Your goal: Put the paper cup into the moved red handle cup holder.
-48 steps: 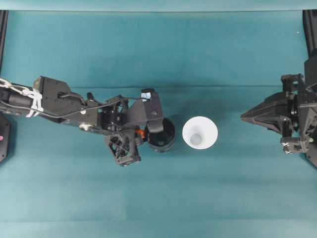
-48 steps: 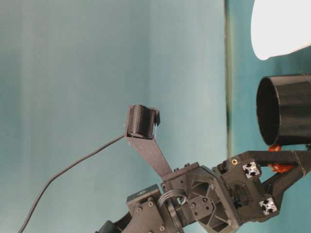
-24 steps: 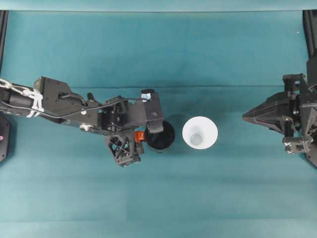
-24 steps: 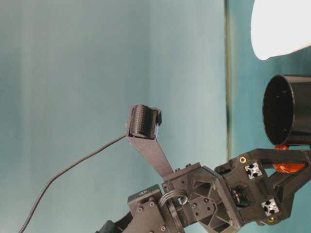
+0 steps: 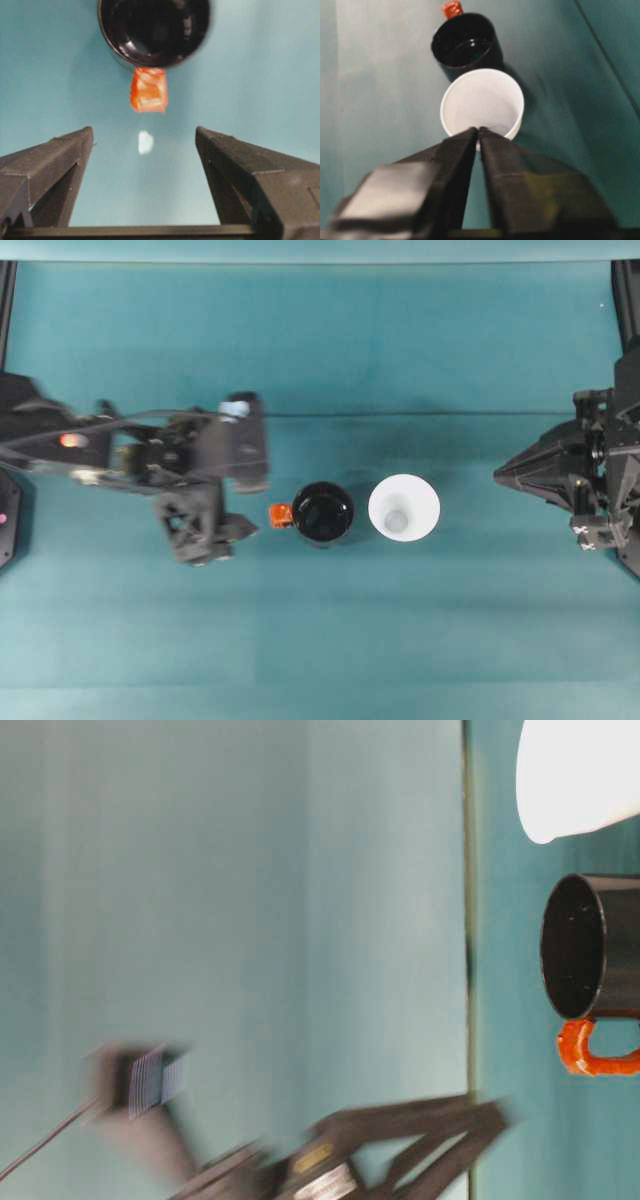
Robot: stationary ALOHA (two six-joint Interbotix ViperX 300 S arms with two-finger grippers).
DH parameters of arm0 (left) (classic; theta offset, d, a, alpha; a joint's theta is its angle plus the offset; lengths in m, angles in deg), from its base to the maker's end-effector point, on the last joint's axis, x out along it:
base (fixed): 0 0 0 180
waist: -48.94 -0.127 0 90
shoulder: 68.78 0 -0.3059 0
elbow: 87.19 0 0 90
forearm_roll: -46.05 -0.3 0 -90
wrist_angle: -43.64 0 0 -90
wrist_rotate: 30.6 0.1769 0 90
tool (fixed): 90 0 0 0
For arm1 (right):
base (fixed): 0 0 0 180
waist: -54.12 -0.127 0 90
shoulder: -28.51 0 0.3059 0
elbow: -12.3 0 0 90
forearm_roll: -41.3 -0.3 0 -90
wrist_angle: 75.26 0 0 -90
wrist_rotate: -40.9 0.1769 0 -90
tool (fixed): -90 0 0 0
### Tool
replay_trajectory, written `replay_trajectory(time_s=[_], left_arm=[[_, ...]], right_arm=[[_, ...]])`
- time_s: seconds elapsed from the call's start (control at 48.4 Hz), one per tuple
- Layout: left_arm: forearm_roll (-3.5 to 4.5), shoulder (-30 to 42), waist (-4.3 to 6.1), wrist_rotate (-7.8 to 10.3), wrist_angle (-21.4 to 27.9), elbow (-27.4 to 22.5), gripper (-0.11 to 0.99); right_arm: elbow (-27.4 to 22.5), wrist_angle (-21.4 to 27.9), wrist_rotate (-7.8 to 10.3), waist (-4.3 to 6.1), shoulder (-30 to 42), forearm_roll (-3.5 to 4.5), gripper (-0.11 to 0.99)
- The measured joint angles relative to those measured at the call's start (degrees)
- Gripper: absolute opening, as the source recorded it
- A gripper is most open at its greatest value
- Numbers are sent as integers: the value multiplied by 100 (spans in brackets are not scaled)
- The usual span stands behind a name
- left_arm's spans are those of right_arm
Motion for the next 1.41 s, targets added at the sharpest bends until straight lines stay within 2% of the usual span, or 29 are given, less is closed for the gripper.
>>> replay_trajectory(time_s=[0.103,0.248,0.289,0.372,0.62,0.806,1.034,1.261,1.406], left_arm=[[-9,-316,9,-35,158,202,91],[0,-501,53,-53,176,334,91],[0,-510,79,0,185,343,91],[0,-519,114,9,202,360,91],[0,-571,114,-35,220,448,91],[0,-686,105,-44,229,562,91],[0,-756,114,-44,229,624,91],[-9,-765,114,-44,211,624,91],[0,-765,105,-44,211,624,91]], right_arm=[[-114,88,9,62,114,0,25],[-387,431,9,97,396,-9,68],[-492,554,9,97,510,0,79],[-756,835,9,123,817,0,94],[-1644,1670,18,281,2241,0,94],[-2250,2109,18,343,3217,9,94],[-2443,2180,18,422,4034,18,94],[-2531,2162,18,527,4465,26,94],[-2628,2136,18,527,4649,26,93]])
